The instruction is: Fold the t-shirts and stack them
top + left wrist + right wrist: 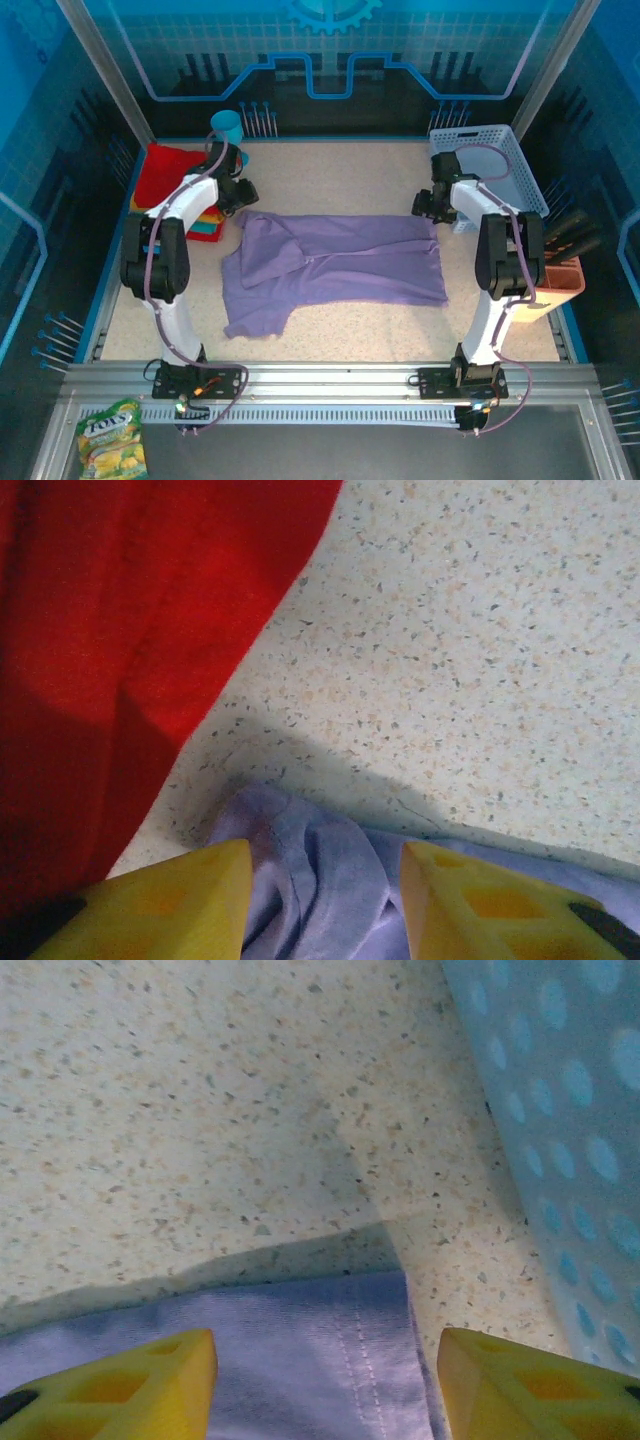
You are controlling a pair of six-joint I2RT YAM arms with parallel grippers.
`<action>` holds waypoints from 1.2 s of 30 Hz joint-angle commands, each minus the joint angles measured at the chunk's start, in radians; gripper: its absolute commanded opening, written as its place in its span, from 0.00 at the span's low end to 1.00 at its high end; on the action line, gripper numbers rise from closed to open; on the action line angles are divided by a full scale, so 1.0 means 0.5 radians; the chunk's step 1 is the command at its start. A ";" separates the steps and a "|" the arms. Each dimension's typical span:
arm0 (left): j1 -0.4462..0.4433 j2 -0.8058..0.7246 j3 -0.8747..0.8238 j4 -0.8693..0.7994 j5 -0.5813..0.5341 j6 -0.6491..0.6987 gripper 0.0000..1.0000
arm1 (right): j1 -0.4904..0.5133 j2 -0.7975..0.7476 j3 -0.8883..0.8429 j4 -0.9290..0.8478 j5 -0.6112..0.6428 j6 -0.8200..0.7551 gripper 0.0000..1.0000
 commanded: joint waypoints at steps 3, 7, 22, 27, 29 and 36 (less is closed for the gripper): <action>-0.031 0.125 0.129 -0.179 -0.171 0.039 0.40 | 0.014 0.102 0.109 -0.153 0.073 -0.026 0.58; -0.034 0.142 0.102 -0.154 -0.146 0.028 0.36 | 0.012 0.123 0.114 -0.132 0.013 -0.025 0.57; -0.062 0.149 -0.008 -0.104 -0.073 -0.031 0.31 | -0.004 0.269 0.219 -0.168 -0.111 -0.019 0.51; -0.062 0.157 -0.008 -0.091 -0.073 -0.041 0.22 | -0.012 0.286 0.219 -0.160 -0.133 -0.025 0.43; -0.062 0.154 0.003 -0.087 -0.074 -0.044 0.14 | -0.014 0.286 0.217 -0.154 -0.140 -0.022 0.42; -0.059 0.105 0.034 -0.161 -0.162 -0.008 0.00 | -0.013 0.289 0.256 -0.182 -0.109 -0.025 0.24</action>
